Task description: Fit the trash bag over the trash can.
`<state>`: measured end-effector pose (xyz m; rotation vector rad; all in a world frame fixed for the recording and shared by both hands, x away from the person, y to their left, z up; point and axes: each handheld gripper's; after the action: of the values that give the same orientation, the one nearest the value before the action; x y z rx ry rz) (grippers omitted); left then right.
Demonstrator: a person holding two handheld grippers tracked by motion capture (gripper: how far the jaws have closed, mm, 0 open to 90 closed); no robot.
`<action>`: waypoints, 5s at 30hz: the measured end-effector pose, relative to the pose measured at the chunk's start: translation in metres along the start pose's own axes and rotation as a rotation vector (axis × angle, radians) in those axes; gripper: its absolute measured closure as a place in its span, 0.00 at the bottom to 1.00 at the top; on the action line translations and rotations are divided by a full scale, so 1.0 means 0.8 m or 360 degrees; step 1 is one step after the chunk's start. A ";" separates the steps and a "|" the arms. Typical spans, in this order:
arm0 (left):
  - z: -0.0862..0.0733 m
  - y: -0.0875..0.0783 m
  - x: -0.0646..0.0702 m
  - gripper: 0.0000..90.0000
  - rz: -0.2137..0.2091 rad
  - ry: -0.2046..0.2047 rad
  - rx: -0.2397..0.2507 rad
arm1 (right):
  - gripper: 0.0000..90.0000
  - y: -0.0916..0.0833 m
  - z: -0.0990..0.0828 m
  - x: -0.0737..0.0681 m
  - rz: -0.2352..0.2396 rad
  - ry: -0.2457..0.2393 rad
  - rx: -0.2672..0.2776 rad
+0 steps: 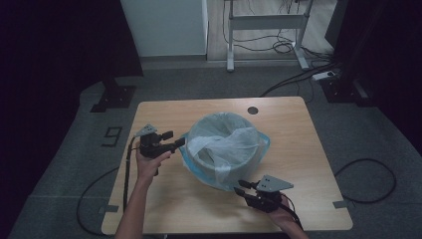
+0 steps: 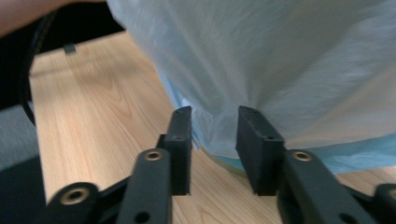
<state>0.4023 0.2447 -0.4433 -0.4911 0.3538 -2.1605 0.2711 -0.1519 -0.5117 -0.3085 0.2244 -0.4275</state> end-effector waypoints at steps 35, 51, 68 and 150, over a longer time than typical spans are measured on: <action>0.106 0.029 0.131 0.69 -0.0360 0.0798 -0.0468 | 0.52 -0.102 -0.015 0.039 -0.0206 0.0241 0.0278; 0.103 0.073 0.168 0.77 -0.0279 0.1009 -0.0765 | 0.53 -0.102 -0.019 0.043 -0.0207 0.0282 0.0246; 0.102 0.088 0.178 0.69 -0.0251 0.1009 -0.0862 | 0.53 -0.103 -0.021 0.045 -0.0217 0.0301 0.0227; 0.113 0.139 0.245 0.59 -0.0339 0.1064 -0.0834 | 0.52 -0.120 -0.026 0.052 -0.0298 0.0330 0.0255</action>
<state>0.4148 0.0141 -0.3675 -0.0626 1.3059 -2.3893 0.2667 -0.2583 -0.5047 -0.1278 0.3632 -0.6603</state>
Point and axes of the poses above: each handheld gripper's, and its own axes: y roughly forward along the jaws, z roughly out of its top, x roughly to its right, and after that the axes turned 11 degrees about z, right-handed
